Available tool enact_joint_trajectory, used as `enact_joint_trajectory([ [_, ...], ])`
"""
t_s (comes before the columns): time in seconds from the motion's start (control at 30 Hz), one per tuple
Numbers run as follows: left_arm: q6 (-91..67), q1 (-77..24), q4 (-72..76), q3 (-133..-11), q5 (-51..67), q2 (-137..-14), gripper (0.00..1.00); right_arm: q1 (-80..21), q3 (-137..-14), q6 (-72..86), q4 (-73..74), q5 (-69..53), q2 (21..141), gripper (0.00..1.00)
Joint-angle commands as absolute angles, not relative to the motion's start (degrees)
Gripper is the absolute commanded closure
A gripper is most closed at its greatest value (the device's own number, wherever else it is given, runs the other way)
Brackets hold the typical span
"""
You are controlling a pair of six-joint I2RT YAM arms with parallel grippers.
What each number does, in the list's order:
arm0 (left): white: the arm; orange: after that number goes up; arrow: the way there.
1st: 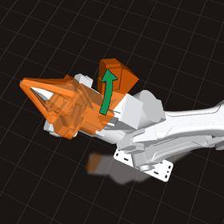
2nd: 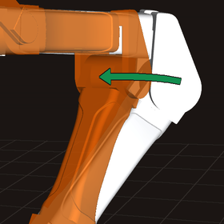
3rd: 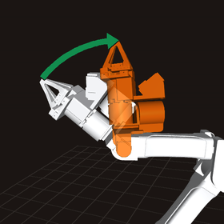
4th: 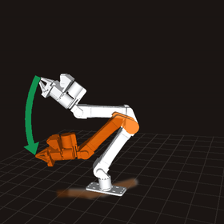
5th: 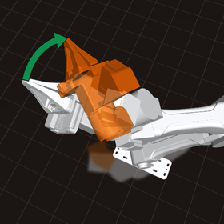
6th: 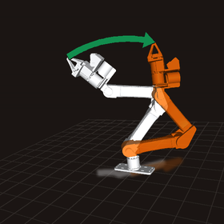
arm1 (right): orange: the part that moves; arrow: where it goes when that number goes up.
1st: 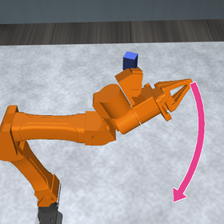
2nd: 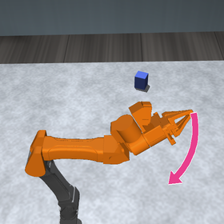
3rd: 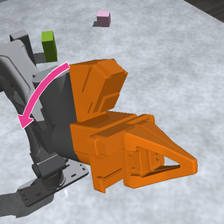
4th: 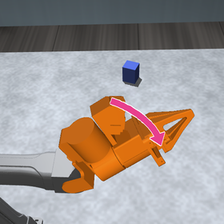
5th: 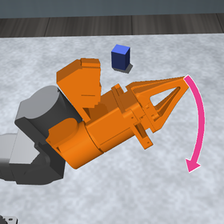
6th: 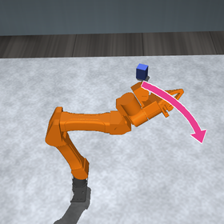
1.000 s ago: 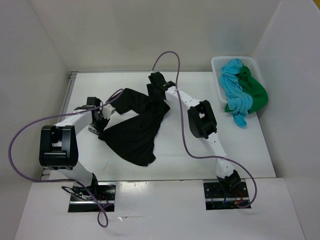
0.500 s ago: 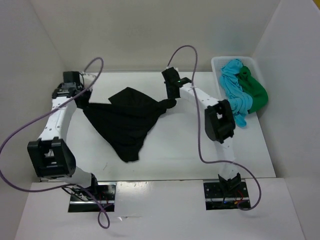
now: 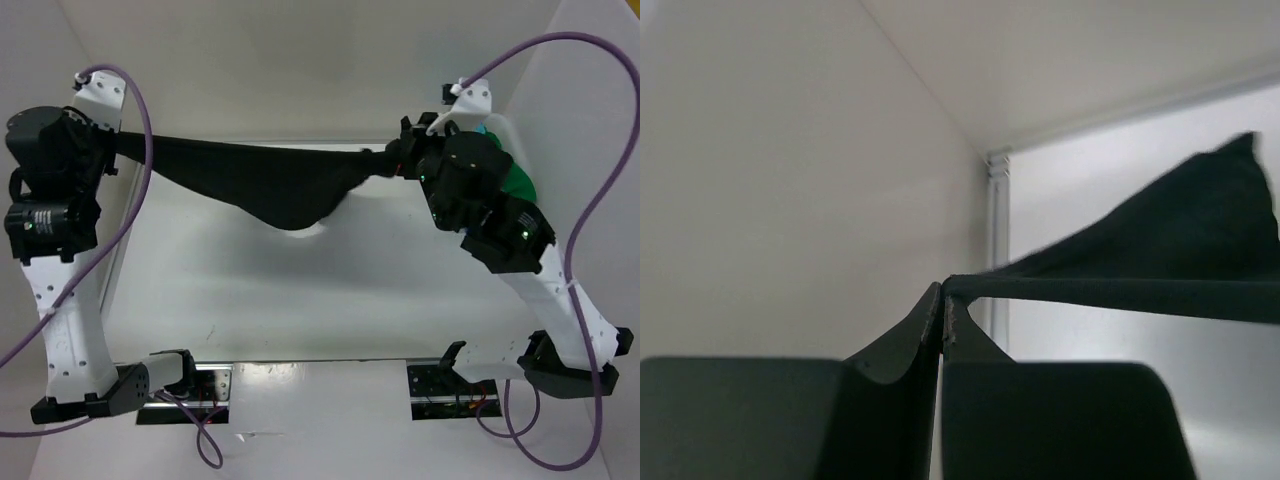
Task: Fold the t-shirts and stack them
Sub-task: Flatten out the tshirt
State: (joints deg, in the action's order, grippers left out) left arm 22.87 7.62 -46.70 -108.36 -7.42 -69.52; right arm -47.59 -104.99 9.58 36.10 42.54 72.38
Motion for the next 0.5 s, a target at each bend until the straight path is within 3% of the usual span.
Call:
enact_joint_trajectory([
  [0.0, 26.19, 7.82, -47.98, -114.94, -11.16, -66.98, 1.00, -50.97, -111.69, 11.41, 46.04, 55.55, 72.60, 1.00],
  [0.2, 26.19, 7.82, -50.97, -121.38, -5.81, -65.92, 1.00, -50.98, -118.21, 10.99, 47.99, 51.69, 72.59, 1.00],
  [0.4, 24.87, 7.82, -50.37, -110.50, -1.76, -66.44, 1.00, -50.28, -112.42, 8.09, 42.37, 51.77, 75.84, 1.00],
  [0.47, 24.87, 7.82, -49.23, -106.62, -0.44, -68.71, 1.00, -45.20, -112.41, 6.17, 40.44, 46.79, 79.16, 1.00],
])
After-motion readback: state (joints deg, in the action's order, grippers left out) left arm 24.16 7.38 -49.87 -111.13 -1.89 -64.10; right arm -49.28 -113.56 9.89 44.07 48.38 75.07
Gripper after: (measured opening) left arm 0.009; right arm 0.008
